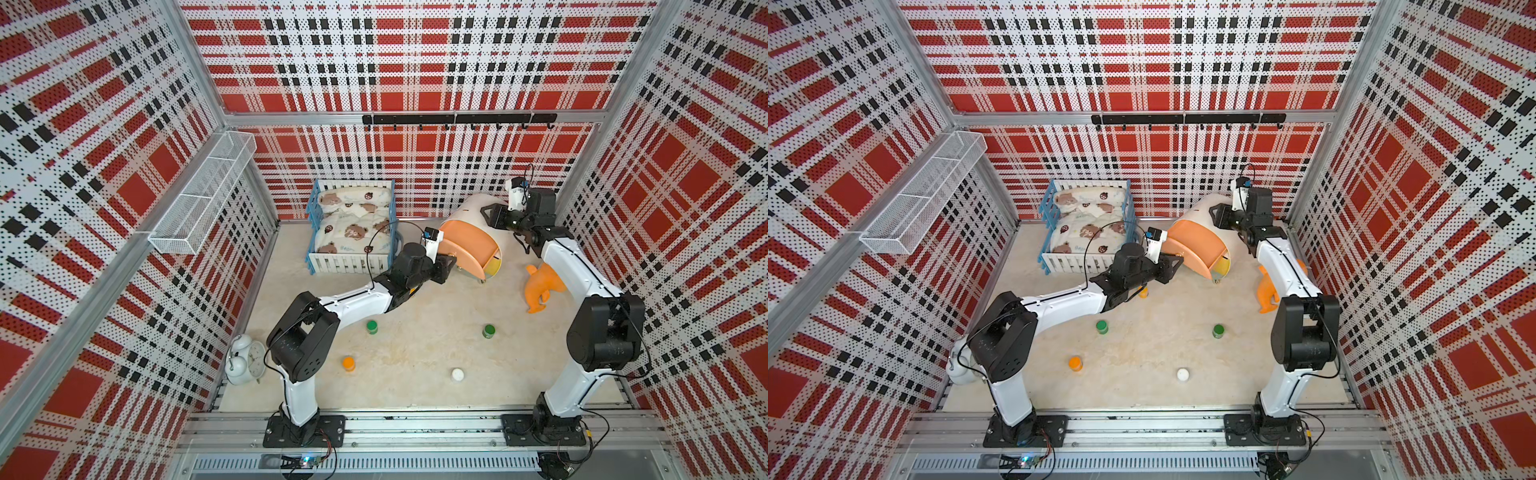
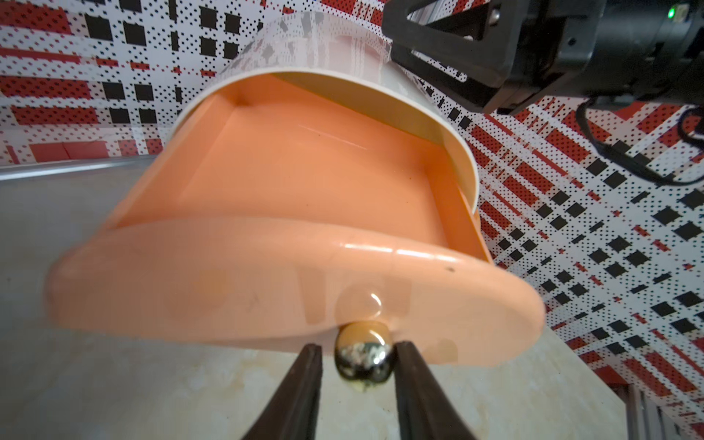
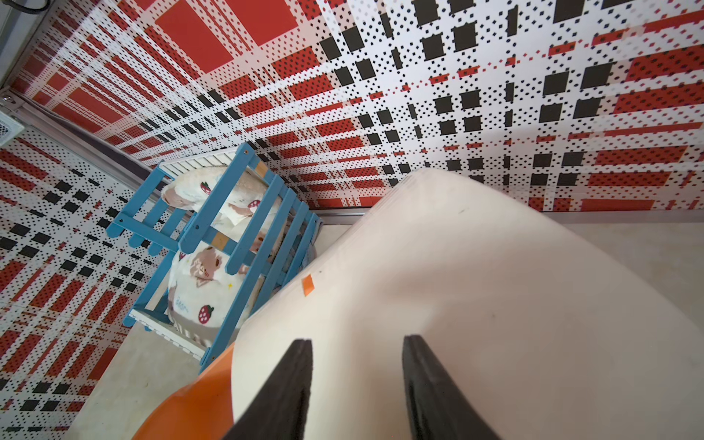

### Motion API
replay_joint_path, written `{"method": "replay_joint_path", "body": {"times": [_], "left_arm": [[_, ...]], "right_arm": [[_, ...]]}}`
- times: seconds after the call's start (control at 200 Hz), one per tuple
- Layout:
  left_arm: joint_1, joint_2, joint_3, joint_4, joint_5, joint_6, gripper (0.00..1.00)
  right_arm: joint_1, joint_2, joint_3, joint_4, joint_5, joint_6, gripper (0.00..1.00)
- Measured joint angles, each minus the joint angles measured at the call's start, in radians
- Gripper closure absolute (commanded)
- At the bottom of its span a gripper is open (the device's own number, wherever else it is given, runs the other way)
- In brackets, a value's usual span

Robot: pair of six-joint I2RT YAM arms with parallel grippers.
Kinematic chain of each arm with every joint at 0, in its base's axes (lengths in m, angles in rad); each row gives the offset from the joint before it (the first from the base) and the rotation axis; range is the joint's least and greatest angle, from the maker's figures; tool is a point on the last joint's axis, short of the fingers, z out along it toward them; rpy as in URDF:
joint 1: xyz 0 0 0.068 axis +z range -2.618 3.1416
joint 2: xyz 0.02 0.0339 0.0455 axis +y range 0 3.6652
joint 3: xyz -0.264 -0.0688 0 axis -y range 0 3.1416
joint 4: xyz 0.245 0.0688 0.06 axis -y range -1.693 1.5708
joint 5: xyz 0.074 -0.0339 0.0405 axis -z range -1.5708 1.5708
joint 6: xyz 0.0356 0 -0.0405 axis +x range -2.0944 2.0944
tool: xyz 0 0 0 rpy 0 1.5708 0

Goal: Put the paint cans in the drawer according to color
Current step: Open the drawer in the storage box.

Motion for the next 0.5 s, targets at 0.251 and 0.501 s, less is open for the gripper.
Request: {"method": "replay_joint_path", "body": {"times": [0.251,0.501], "left_arm": [[0.007,-0.010,-0.015,-0.005,0.003,0.016,0.44],[0.003,-0.057,-0.034,-0.012,-0.002,0.025,0.39]], "right_arm": [[0.000,-0.008,0.000,-0.017,0.006,-0.004,0.51],[0.000,-0.091,0.000,-0.130,0.047,-0.021,0.47]]}}
